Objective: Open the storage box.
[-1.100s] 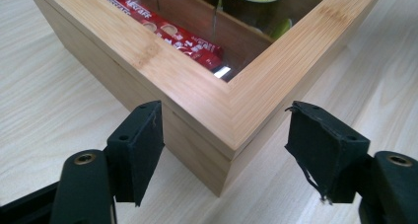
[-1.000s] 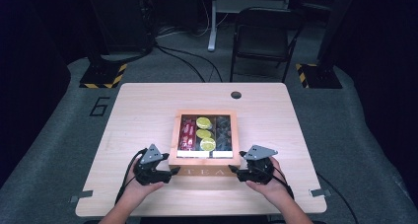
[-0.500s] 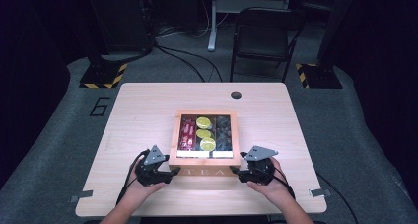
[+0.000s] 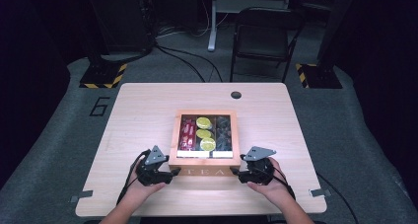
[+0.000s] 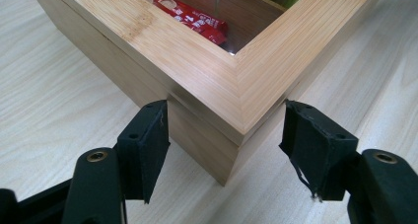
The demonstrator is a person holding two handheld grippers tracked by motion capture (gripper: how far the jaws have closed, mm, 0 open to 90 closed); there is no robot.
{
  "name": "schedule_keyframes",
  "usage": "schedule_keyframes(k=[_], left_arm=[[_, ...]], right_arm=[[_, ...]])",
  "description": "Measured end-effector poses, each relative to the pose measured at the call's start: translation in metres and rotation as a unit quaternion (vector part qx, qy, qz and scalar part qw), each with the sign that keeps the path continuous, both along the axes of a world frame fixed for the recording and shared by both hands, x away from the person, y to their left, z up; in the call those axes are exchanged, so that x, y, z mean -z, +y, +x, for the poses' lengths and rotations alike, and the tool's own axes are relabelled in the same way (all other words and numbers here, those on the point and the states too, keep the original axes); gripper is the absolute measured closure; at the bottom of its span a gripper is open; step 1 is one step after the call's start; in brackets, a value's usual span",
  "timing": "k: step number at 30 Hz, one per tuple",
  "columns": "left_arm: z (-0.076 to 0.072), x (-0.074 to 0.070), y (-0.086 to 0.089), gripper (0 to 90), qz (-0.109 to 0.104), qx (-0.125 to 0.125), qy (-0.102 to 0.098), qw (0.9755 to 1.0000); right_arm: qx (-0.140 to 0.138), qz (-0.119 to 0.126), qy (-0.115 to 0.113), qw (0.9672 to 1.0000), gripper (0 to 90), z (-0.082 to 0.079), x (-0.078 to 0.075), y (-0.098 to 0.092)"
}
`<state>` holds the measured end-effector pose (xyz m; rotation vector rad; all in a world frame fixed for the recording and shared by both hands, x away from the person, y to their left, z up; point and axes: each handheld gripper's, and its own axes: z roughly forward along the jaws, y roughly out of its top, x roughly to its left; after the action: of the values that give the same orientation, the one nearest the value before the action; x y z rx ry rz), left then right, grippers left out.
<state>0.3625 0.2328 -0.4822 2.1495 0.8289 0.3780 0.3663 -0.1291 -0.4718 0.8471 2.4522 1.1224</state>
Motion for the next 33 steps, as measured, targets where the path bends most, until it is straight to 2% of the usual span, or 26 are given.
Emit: schedule_keyframes(k=[4,7,13,16,19,23,24,27,33], left_arm=[[0.001,0.001,-0.001,34.7,0.006,0.001,0.004,1.0000],[0.001,0.002,-0.001,34.7,0.009,0.002,0.003,1.0000],[0.001,0.001,-0.001,34.8,0.012,0.003,-0.001,0.9999],[0.000,0.000,-0.001,34.7,0.010,0.002,-0.001,0.9999],[-0.001,-0.002,0.000,34.7,-0.001,-0.002,-0.003,1.0000],[-0.002,-0.005,0.001,34.7,-0.014,-0.006,-0.011,0.9998],[-0.003,-0.006,0.002,34.7,-0.019,-0.004,-0.008,0.9998],[-0.003,-0.008,0.001,36.1,-0.022,-0.005,-0.011,0.9997],[-0.002,-0.010,0.001,36.7,-0.031,-0.008,-0.018,0.9993]], right_arm=[[0.000,-0.015,0.002,0.9999,39.8,0.000,0.003,0.001],[-0.002,-0.018,0.000,0.9998,39.9,0.001,0.004,0.001],[-0.001,-0.018,0.001,0.9998,40.0,0.000,0.003,0.001],[0.003,-0.009,-0.003,1.0000,39.9,-0.001,0.001,0.001],[0.001,0.001,0.001,1.0000,40.6,-0.001,-0.001,0.000],[0.001,0.001,0.000,1.0000,40.6,-0.001,-0.001,0.000],[0.001,0.000,0.000,1.0000,40.6,-0.001,-0.001,0.000],[0.000,0.001,0.003,1.0000,41.2,-0.001,-0.002,0.000],[0.006,0.021,0.006,0.9997,44.3,0.000,-0.004,-0.003]])
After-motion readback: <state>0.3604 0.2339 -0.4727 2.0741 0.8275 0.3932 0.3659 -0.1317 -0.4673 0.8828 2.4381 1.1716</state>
